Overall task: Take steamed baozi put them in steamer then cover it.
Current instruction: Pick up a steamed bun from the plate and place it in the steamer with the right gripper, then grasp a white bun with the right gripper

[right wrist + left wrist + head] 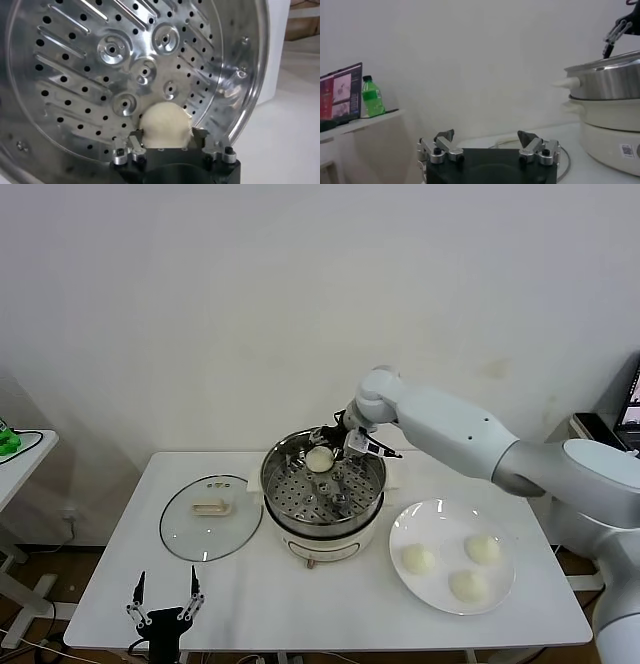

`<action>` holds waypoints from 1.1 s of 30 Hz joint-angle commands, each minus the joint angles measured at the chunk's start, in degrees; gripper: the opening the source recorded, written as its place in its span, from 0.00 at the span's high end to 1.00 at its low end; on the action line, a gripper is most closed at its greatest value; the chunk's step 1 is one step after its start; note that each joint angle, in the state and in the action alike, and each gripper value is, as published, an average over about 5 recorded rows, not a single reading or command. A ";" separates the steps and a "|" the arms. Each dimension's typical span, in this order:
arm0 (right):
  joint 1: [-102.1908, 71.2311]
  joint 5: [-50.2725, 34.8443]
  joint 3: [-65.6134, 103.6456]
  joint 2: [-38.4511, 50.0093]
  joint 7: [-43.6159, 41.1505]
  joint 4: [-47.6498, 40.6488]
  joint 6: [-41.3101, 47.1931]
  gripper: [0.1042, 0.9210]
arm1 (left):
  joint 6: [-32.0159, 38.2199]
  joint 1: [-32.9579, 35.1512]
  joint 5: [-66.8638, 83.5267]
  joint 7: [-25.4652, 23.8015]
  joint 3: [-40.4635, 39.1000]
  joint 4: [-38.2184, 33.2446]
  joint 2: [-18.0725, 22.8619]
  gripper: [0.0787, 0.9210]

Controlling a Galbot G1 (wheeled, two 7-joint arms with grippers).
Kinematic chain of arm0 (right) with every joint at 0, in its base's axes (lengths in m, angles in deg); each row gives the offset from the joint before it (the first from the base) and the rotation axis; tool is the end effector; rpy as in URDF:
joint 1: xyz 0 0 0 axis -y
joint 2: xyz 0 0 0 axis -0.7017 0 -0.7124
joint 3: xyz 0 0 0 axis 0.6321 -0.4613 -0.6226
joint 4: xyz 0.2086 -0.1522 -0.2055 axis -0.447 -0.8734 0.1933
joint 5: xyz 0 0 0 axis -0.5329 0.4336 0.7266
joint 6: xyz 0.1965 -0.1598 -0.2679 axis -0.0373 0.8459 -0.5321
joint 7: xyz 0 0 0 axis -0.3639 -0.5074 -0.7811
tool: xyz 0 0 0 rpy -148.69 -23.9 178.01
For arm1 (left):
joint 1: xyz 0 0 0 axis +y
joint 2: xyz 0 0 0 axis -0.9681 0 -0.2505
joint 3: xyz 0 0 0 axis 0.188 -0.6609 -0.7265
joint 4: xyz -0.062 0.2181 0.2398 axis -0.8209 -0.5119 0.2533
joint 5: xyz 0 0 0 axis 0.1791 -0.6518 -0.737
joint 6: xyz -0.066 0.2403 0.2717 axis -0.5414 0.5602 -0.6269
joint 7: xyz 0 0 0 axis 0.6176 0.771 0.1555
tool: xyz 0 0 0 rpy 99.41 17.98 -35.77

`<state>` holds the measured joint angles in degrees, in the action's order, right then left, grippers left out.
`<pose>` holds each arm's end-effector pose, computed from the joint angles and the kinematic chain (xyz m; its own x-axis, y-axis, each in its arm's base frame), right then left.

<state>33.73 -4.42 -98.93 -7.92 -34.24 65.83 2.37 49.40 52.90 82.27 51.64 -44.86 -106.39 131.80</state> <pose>0.5924 0.1159 -0.1068 -0.3194 -0.3964 0.8607 -0.1023 -0.8886 -0.4472 0.1409 0.0392 -0.3885 -0.9701 -0.2401 -0.0369 -0.2418 0.9401 0.2401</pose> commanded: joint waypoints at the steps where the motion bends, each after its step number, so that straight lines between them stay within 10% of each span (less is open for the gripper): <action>1: 3.89 -5.99 -1.93 4.56 -1.65 8.26 3.07 0.12 | -0.01 0.01 -0.04 0.02 -0.01 -0.04 -0.03 0.12; 15: 25.03 -31.53 -17.62 27.12 -8.35 25.09 25.22 0.12 | -0.09 0.42 -0.58 -0.09 -2.15 -1.20 -1.29 0.12; 33: 9.35 -36.17 -18.56 46.02 -13.59 34.15 41.14 0.12 | -0.34 -0.90 -0.72 -0.30 -3.15 -0.94 -2.78 0.12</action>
<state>49.75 -35.55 -116.77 29.38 -45.85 95.41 35.65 49.07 52.02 81.49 51.37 -47.89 -107.32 129.11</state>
